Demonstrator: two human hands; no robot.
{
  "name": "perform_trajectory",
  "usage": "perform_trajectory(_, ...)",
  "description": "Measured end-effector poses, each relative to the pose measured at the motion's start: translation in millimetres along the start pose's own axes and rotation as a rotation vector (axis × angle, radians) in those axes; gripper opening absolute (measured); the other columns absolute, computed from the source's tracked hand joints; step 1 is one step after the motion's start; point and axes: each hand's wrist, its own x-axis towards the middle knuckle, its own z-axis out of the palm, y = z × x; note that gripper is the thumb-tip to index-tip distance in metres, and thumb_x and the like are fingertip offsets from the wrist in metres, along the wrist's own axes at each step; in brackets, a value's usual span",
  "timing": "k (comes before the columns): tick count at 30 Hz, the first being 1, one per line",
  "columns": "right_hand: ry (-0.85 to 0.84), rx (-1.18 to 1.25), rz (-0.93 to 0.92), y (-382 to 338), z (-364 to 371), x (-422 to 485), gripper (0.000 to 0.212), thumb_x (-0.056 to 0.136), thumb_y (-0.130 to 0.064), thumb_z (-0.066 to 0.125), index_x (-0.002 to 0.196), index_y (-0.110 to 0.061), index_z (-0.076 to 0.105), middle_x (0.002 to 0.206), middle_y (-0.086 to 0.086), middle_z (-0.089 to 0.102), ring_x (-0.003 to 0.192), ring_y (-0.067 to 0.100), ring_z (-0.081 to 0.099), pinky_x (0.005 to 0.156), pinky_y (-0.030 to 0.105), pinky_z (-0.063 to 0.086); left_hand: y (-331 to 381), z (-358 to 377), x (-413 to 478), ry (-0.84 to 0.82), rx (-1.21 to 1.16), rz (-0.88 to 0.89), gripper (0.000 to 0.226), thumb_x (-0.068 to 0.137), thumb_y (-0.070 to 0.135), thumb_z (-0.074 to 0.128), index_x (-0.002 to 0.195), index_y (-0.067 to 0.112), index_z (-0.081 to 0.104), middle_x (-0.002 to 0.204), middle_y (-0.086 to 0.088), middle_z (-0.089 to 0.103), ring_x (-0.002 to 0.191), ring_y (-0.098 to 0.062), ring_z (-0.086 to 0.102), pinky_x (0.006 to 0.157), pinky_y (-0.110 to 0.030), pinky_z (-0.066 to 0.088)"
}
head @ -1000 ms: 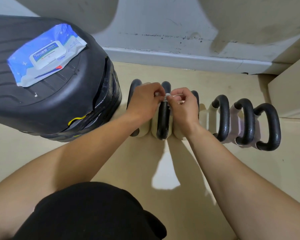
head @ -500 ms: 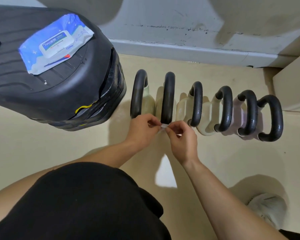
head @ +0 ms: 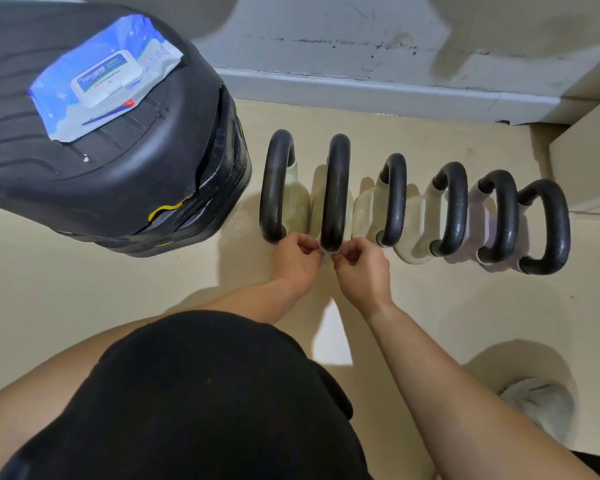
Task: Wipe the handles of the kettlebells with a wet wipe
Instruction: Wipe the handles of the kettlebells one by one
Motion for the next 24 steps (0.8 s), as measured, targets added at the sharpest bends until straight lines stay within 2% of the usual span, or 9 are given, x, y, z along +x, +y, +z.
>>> perform_trajectory(3,-0.021,0.048,-0.008,-1,-4,-4,0.006,0.09,-0.007,0.066,0.087,-0.012,0.066,0.079,0.001,0.068,0.077,0.019,0.065,0.069,0.026,0.051,6,-8,-2,-0.011,0.0,0.033,0.015,0.085,0.014,0.074,0.086,0.023,0.062,0.086,0.0,0.069,0.085,-0.016,0.067,0.08,-0.027,0.055)
perform_trajectory(4,-0.025,0.068,-0.025,-3,-5,-5,0.006,0.09,-0.007,0.067,0.087,-0.012,0.067,0.078,0.0,0.068,0.076,0.019,0.064,0.07,0.029,0.052,9,-12,-3,-0.012,-0.005,0.061,0.014,0.085,0.012,0.073,0.087,0.022,0.063,0.084,0.002,0.068,0.084,-0.014,0.066,0.079,-0.025,0.054)
perform_trajectory(9,-0.025,0.076,-0.194,-32,-16,5,0.007,0.094,-0.012,0.066,0.089,-0.015,0.062,0.077,-0.007,0.065,0.071,0.007,0.061,0.067,0.016,0.048,35,-30,-2,0.034,0.093,0.311,0.015,0.086,0.01,0.071,0.086,0.024,0.066,0.08,0.01,0.066,0.076,-0.004,0.063,0.07,-0.01,0.047)
perform_trajectory(12,-0.023,0.013,-0.242,-51,-22,24,0.006,0.096,-0.013,0.061,0.091,-0.016,0.06,0.076,-0.008,0.06,0.07,0.007,0.057,0.066,0.016,0.045,56,-33,4,0.071,0.166,0.428,0.01,0.087,0.01,0.067,0.09,0.02,0.066,0.083,0.011,0.067,0.076,-0.001,0.063,0.067,-0.004,0.045)
perform_trajectory(15,-0.063,0.004,-0.245,-63,-26,44,0.016,0.099,-0.013,0.057,0.085,-0.02,0.054,0.076,-0.007,0.058,0.075,0.014,0.058,0.073,0.027,0.048,73,-33,15,0.079,0.243,0.515,0.009,0.092,0.012,0.06,0.094,0.018,0.066,0.086,0.01,0.066,0.077,-0.002,0.063,0.068,-0.009,0.047)
perform_trajectory(19,-0.102,-0.037,-0.238,-80,-35,68,0.021,0.1,-0.013,0.05,0.082,-0.024,0.053,0.077,-0.007,0.056,0.07,0.008,0.054,0.073,0.021,0.045,96,-31,38,0.069,0.439,0.675,0.014,0.096,0.014,0.052,0.098,0.021,0.065,0.096,0.006,0.066,0.083,-0.009,0.062,0.077,-0.024,0.049)
perform_trajectory(22,-0.115,-0.067,-0.234,-93,-39,92,0.016,0.095,-0.011,0.053,0.082,-0.019,0.056,0.074,-0.007,0.056,0.068,0.008,0.052,0.069,0.024,0.044,112,-31,59,0.09,0.547,0.813,0.014,0.092,0.009,0.056,0.094,0.017,0.067,0.092,0.003,0.068,0.083,-0.013,0.06,0.08,-0.029,0.049)
perform_trajectory(24,-0.109,-0.062,-0.212,-101,-38,113,0.018,0.093,-0.013,0.059,0.076,-0.021,0.056,0.073,-0.008,0.055,0.071,0.012,0.053,0.068,0.026,0.044,121,-30,78,0.094,0.557,0.849,0.015,0.086,0.004,0.057,0.09,0.014,0.067,0.087,0.002,0.067,0.083,-0.02,0.061,0.076,-0.035,0.049)
